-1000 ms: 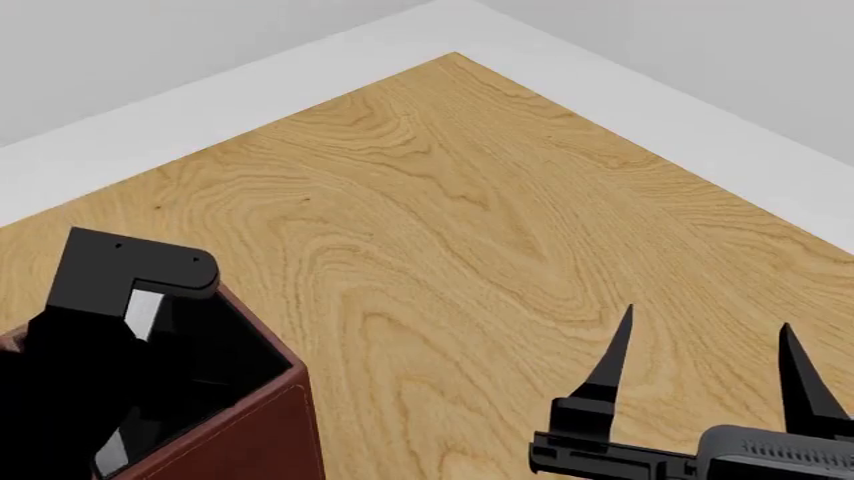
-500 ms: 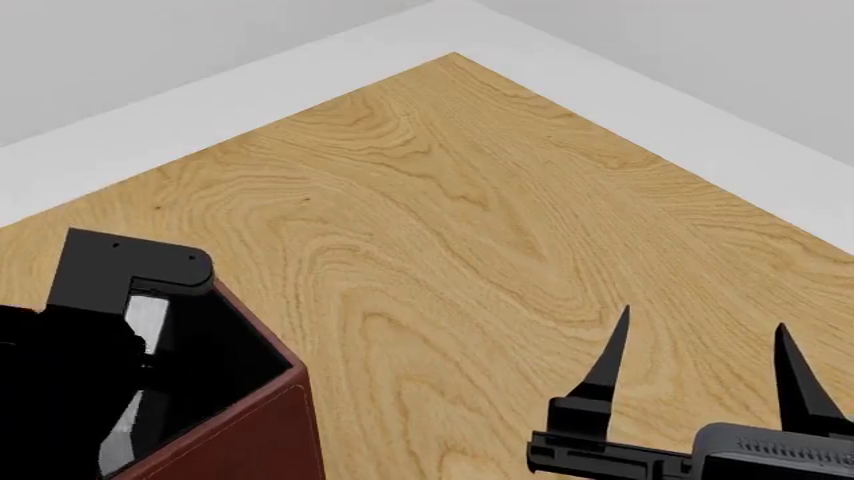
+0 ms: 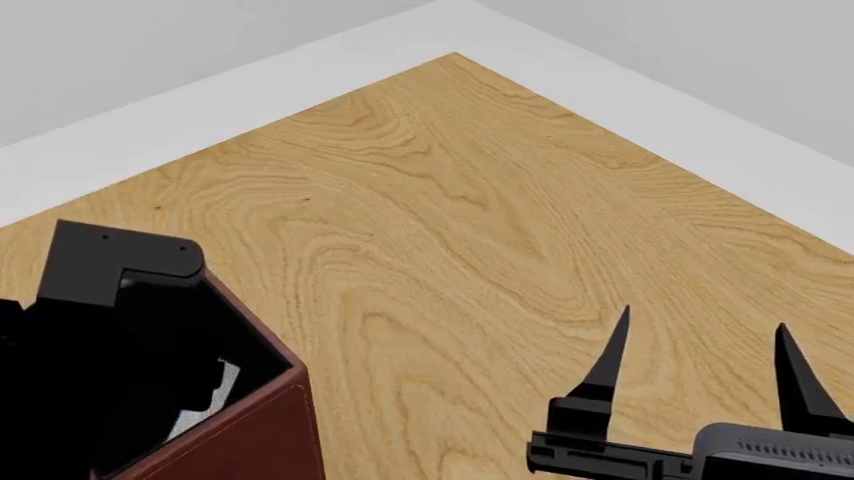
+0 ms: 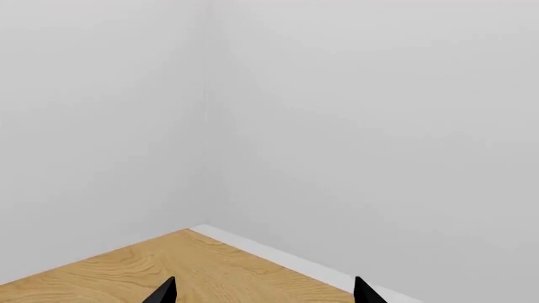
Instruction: Pick up the book and place it in the right compartment of the caddy.
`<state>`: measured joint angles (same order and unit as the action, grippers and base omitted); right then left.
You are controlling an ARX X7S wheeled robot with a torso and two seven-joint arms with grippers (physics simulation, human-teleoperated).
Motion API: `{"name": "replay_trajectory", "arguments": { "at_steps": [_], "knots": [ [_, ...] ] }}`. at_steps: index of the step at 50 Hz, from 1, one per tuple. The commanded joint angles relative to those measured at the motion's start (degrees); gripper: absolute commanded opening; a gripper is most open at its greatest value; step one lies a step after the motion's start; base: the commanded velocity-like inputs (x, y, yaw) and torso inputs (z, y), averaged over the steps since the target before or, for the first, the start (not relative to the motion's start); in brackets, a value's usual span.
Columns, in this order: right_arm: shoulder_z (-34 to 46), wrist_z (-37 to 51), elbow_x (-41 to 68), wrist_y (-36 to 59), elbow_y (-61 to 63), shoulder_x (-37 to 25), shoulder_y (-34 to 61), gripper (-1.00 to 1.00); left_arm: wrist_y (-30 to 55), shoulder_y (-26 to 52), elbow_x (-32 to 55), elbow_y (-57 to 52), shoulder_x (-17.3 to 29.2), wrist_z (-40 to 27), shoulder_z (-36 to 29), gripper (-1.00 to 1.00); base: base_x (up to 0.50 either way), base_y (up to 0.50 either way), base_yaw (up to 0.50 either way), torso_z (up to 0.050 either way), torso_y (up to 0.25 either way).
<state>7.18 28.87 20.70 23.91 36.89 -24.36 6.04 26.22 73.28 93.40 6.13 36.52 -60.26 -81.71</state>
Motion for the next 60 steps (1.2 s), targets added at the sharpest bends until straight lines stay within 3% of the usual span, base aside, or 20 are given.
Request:
{"name": "replay_trajectory", "arguments": {
  "at_steps": [1, 5, 35, 60],
  "knots": [
    [0.07, 0.14, 0.09, -0.05, 0.06, -0.13, -0.02, 1.00, -0.12, 0.64, -0.26, -2.62, 0.92, -1.20, 0.46, 1.00, 0.00, 0.00, 0.00, 0.000, 0.000],
    [0.25, 0.12, -0.04, -0.26, -0.16, -0.13, 0.02, 1.00, -0.18, 2.04, 0.35, -8.43, 3.02, -3.73, 1.68, 1.00, 0.00, 0.00, 0.00, 0.000, 0.000],
    [0.26, 0.42, 0.43, -0.55, 0.17, -0.42, -0.14, 1.00, -1.27, 5.26, -0.89, -22.43, 9.00, -13.11, 4.87, 1.00, 0.00, 0.00, 0.00, 0.000, 0.000],
    [-0.05, 0.44, 1.01, -1.21, 0.04, -0.66, -0.34, 1.00, -5.23, 3.91, -5.17, -35.88, 14.71, -15.52, 6.91, 1.00, 0.00, 0.00, 0.00, 0.000, 0.000]
  ]
}}
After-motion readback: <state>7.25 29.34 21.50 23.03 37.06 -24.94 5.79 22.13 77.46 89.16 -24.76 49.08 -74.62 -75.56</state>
